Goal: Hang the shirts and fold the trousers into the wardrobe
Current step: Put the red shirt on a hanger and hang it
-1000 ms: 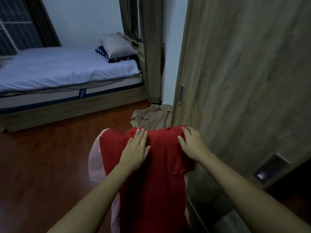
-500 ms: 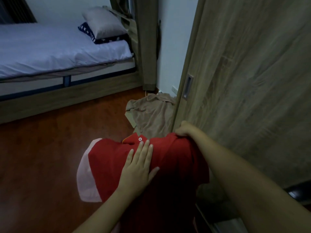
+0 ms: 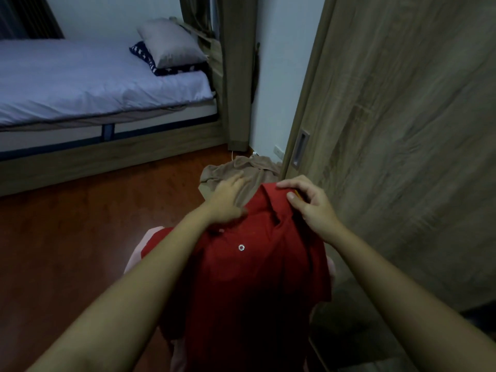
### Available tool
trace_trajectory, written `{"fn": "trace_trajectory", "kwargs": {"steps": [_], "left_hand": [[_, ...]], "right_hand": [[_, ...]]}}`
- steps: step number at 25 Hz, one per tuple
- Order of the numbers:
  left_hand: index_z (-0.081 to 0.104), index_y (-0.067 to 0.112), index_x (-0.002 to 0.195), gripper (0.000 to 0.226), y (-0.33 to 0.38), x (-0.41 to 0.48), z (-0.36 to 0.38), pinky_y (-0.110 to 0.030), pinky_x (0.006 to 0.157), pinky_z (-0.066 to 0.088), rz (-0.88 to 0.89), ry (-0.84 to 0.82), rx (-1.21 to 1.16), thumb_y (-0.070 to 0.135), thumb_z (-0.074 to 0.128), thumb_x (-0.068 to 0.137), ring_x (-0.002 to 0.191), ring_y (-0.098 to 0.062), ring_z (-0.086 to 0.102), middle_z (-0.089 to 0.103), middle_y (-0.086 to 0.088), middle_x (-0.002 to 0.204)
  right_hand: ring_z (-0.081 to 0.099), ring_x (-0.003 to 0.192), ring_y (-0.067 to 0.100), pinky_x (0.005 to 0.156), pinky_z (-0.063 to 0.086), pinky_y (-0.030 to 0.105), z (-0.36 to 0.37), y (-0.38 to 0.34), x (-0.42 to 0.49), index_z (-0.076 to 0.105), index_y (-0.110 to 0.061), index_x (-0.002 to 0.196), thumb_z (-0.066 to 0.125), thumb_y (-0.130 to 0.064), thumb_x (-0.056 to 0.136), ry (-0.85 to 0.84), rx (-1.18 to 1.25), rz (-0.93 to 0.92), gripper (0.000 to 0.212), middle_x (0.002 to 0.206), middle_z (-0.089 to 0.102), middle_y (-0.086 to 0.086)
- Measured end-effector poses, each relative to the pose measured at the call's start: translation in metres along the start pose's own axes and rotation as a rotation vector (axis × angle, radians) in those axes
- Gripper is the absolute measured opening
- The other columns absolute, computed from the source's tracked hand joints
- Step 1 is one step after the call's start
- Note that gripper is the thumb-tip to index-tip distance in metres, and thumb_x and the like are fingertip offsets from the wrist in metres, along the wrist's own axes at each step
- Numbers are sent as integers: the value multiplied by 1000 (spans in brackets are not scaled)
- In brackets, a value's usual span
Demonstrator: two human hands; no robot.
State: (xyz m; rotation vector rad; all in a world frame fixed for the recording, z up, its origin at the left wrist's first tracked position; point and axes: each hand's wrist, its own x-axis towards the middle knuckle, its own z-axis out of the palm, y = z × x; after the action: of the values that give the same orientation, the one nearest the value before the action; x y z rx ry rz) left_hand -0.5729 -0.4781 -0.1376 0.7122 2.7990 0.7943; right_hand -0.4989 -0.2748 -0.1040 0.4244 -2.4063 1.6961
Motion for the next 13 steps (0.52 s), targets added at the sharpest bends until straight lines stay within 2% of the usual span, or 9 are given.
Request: {"fn": "trace_trajectory", "kwargs": {"steps": [1, 2, 3, 4, 5, 6, 9, 11, 13], "left_hand": [[31, 20, 145, 76, 2, 11, 0, -37, 115, 23, 37, -163, -39, 19, 69, 80, 138, -20, 27, 28, -1, 152], [38, 23, 142, 70, 5, 17, 1, -35, 113, 25, 51, -279, -100, 19, 69, 80, 133, -16, 35, 38, 3, 147], [49, 24, 133, 56, 6, 22, 3, -34, 109, 32, 60, -325, -149, 23, 69, 81, 122, -12, 47, 51, 6, 135], [59, 22, 119, 38, 7, 26, 2, -33, 100, 40, 82, -296, -169, 26, 69, 82, 105, -9, 56, 62, 9, 117], [64, 19, 106, 25, 8, 28, -2, -30, 90, 43, 107, -226, -171, 27, 69, 83, 89, -5, 58, 64, 11, 99], [65, 16, 96, 16, 10, 30, -8, -27, 83, 42, 140, -150, -182, 26, 69, 84, 82, -3, 57, 64, 11, 89], [70, 13, 93, 16, 26, 27, -33, -13, 70, 38, 269, 47, -121, 27, 68, 85, 73, 7, 55, 64, 15, 79], [72, 17, 94, 15, 39, 24, -45, -5, 64, 33, 320, 64, -56, 26, 69, 84, 67, 7, 52, 58, 20, 73], [73, 16, 99, 19, 46, 19, -52, -3, 64, 34, 350, 79, -3, 26, 70, 83, 72, 2, 52, 59, 15, 77]], "right_hand": [[54, 96, 1, 90, 34, 12, -3, -3, -4, 65, -25, 95, 51, -9, 82, -4, 6, -10, 25, 97, 56, -4], [54, 95, 1, 88, 35, 12, -6, -5, -8, 65, -25, 94, 52, -10, 82, -4, 3, -12, 24, 96, 56, -5], [54, 93, 2, 86, 36, 13, -11, -6, -12, 65, -26, 93, 54, -12, 81, 4, -1, -11, 21, 94, 57, -6], [54, 90, 2, 83, 37, 13, -16, -6, -15, 65, -26, 91, 58, -19, 79, 21, -27, -8, 16, 93, 57, -9], [54, 87, 2, 80, 37, 14, -21, -6, -17, 63, -26, 89, 60, -29, 76, 51, -101, -11, 14, 92, 56, -10], [52, 85, 3, 77, 38, 15, -25, -5, -18, 59, -26, 88, 61, -40, 72, 80, -223, -18, 21, 92, 55, -8], [46, 84, 8, 71, 38, 20, -23, -4, -10, 42, -24, 90, 60, -63, 64, 62, -703, 25, 50, 97, 43, -4], [48, 87, 15, 72, 40, 29, -11, -6, 2, 34, -20, 90, 66, -53, 69, 95, -829, 25, 50, 98, 45, -1], [54, 85, 22, 69, 43, 32, -6, -14, 15, 31, -18, 90, 68, -28, 78, 154, -774, 3, 39, 94, 52, 4]]}}
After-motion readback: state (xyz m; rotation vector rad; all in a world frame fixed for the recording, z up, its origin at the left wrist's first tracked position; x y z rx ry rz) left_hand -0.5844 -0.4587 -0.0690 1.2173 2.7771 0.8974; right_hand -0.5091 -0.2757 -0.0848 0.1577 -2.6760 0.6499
